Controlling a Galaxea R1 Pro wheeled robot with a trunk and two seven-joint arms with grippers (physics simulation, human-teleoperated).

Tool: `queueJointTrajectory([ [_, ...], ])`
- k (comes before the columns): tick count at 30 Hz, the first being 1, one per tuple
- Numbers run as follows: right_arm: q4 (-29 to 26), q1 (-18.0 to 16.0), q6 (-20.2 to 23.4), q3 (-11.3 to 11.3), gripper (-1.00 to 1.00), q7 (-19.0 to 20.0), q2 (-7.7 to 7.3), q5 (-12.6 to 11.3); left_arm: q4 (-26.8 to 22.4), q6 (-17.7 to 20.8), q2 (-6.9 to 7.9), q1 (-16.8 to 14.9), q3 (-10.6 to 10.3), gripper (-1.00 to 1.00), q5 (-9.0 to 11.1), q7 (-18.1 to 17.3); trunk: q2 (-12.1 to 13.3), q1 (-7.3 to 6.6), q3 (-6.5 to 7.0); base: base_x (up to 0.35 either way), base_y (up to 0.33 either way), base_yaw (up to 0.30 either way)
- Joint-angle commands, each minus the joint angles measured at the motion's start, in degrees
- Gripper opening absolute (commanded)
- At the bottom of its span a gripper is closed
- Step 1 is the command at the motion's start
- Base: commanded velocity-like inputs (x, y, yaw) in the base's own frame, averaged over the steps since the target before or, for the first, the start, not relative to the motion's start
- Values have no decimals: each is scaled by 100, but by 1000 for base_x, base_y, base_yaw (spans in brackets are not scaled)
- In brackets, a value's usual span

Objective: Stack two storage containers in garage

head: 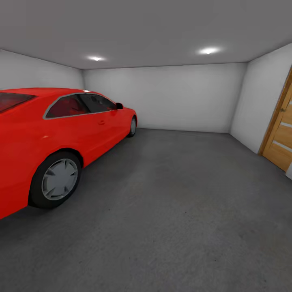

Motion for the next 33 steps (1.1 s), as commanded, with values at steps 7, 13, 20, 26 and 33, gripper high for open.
queueJointTrajectory([
  [7, -37, -19, -54, 228, 100, 22, 30, -2, -111, -100, 63, -9, 7, 100, 11, 9, -2, 0, -3, 0, 0, 0],
  [13, -35, -19, -142, 420, 100, 26, 27, -195, -291, -148, 78, -5, 9, 100, 11, 9, -2, 0, -3, 0, 0, -24],
  [20, -35, -18, -141, 646, 100, 26, 26, -419, -298, -149, 79, -8, 9, 100, 9, 9, -2, 0, -3, 0, 0, -235],
  [26, -35, -19, -141, 840, 100, 26, 26, -612, -299, -149, 79, -6, 9, 100, 9, 10, -2, 0, -3, 0, 0, -279],
  [33, -35, -18, -149, 2839, 100, 26, 26, -765, -299, -149, 79, -7, 9, 100, 9, 12, -2, 0, -3, 0, 0, -282],
])
